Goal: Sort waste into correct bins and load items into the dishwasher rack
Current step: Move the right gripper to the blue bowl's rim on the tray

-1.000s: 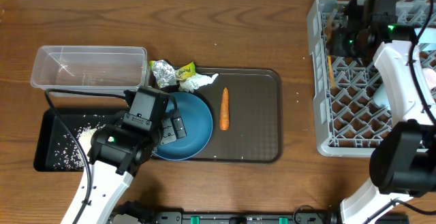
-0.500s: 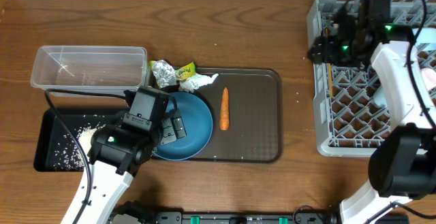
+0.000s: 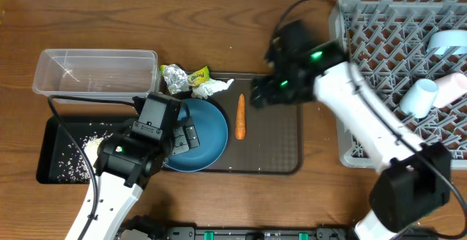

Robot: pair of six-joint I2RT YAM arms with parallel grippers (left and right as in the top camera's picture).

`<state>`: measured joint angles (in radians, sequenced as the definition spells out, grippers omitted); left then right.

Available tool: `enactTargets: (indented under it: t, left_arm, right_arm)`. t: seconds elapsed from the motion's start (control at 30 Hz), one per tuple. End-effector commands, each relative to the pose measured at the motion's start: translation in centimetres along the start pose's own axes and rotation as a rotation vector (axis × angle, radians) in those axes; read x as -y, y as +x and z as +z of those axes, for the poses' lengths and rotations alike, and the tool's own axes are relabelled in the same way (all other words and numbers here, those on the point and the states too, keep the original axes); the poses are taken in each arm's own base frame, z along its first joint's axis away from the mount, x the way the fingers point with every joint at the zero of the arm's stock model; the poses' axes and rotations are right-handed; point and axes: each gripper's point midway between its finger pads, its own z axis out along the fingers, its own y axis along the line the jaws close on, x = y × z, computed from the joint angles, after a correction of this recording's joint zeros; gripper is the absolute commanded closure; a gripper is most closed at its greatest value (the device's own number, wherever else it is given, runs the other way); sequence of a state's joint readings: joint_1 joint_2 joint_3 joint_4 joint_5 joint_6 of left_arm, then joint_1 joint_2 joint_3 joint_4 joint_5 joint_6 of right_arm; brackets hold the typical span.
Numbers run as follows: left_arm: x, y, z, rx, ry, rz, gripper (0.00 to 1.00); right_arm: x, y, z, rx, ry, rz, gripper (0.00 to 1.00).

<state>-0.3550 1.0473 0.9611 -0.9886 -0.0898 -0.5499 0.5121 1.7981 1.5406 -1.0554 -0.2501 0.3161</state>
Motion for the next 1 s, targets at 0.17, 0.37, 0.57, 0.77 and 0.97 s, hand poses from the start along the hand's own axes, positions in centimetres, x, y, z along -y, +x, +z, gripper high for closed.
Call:
enactTargets:
  t: [0.17,0.37,0.57,0.77,0.97]
  left_arm:
    - [-0.2,-0.5,-0.3,0.02,-0.011,-0.002,0.02]
    - [-0.2,-0.5,-0.3,0.02,-0.011,-0.002,0.02]
    - [-0.2,-0.5,-0.3,0.02,-0.011,-0.002,0.02]
    - [-0.2,-0.5,-0.3,0.02,-0.011,-0.002,0.02]
    - [-0.2,-0.5,-0.3,0.021,-0.011,-0.002,0.02]
  right_arm:
    - [-4.4,2.1,1.1,0.012,0.043,-0.042,0.01]
    - [-6.9,3.7,1.6,-0.007,0.029,-0.115,0.01]
    - [-7.7,4.2,1.7,-0.011,0.023,-0.138,0.01]
    - [-7.0,3.4,1.7,0.028,0.066,-0.141,0.01]
    - [-5.6,2.3,1.5,0.085,0.159,-0.142,0.01]
